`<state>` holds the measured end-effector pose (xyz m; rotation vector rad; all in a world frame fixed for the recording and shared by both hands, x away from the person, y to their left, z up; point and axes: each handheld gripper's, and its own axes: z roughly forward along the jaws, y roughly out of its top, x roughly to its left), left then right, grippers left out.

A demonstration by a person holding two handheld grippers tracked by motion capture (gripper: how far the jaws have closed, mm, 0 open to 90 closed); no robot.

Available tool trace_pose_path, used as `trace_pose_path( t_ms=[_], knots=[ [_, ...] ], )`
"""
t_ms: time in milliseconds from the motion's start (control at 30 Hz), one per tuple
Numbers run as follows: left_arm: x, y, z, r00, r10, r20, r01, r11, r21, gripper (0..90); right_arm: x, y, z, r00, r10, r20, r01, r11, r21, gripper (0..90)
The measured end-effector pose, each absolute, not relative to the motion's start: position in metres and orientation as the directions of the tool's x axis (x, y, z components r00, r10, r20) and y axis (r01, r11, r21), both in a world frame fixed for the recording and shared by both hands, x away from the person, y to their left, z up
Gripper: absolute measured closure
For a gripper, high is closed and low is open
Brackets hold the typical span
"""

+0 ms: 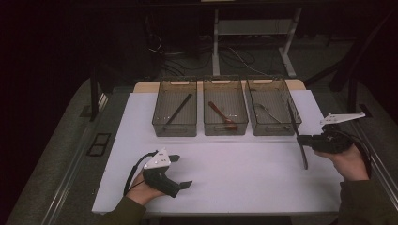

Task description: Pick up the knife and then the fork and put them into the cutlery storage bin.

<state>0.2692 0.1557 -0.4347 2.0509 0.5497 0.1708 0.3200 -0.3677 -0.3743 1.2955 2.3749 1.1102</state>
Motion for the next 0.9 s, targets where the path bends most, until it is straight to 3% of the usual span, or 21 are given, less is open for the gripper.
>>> trace_pose_path(
  t_ms=[467,900],
  knots=[
    [0.27,0.156,-0.435,0.887,0.449,-0.109,0.319,-0.425,0.847,0.0,0.335,-0.363,-0.346,-0.56,0.819,0.126,0.573,0.272,0.773,80.7],
    [0.27,0.156,-0.435,0.887,0.448,-0.109,0.319,-0.424,0.848,0.0,0.377,-0.35,-0.307,-0.525,0.847,0.084,0.536,0.252,0.806,80.6]
  ],
)
